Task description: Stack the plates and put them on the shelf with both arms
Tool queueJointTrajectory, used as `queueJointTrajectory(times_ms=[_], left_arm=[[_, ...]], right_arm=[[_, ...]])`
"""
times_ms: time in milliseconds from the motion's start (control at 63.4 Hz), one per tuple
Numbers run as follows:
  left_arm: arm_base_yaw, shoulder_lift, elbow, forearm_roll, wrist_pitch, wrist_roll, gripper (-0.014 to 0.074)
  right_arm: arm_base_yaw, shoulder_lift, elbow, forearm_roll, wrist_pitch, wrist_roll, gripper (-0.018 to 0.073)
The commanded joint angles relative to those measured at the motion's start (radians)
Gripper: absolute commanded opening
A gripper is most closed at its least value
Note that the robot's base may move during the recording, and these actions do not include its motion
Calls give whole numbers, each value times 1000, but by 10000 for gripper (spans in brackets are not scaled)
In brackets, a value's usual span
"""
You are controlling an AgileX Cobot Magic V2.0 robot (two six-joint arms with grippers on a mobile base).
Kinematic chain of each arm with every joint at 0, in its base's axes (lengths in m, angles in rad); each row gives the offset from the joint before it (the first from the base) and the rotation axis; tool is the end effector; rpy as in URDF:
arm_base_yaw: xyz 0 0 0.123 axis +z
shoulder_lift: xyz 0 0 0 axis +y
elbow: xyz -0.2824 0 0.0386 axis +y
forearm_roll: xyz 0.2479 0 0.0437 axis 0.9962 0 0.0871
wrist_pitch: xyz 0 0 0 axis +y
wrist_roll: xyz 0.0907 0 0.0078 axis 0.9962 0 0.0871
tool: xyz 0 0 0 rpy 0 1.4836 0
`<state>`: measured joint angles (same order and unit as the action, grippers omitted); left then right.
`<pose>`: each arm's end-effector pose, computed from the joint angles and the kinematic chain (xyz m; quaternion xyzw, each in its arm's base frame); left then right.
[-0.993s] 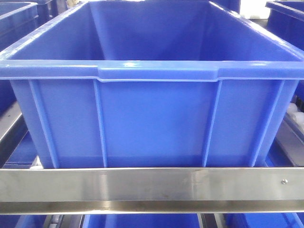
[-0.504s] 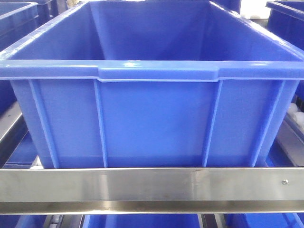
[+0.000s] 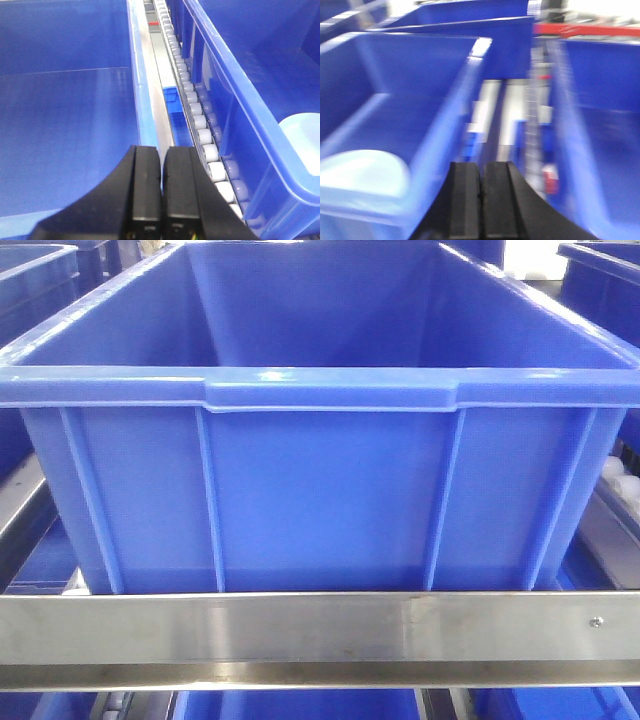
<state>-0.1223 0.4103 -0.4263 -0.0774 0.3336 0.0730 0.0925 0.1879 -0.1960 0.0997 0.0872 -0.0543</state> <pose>0.0912 -0.0135 0.2979 0.0557 0.7814 -0.0479 0.6197 0.0680 0.0071 0.2600 -0.0198 0.7038 0.0518 0.7082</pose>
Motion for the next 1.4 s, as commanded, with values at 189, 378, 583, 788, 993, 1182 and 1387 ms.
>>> queueJointTrajectory(times_ms=[189, 378, 583, 788, 993, 1182, 1387], left_arm=[[3, 5, -26, -5, -85, -1, 84], [3, 7, -26, -5, -85, -1, 84], [3, 7, -26, -5, -85, -1, 84], [3, 7, -26, -5, -85, -1, 84], [3, 7, -26, -5, -85, -1, 84], [3, 7, -26, -5, -85, -1, 84], [11, -17, 37, 41, -159, -5, 84]], right_arm=[[-67, -199, 195, -18, -199, 28, 57], [-74, -220, 208, -18, -169, 28, 57], [-74, -220, 208, -18, -167, 28, 57], [-74, -220, 208, -18, -167, 28, 57], [-74, -220, 208, -18, -167, 28, 57], [-74, -220, 208, -18, -167, 28, 57], [-74, -220, 208, -18, -167, 28, 57]])
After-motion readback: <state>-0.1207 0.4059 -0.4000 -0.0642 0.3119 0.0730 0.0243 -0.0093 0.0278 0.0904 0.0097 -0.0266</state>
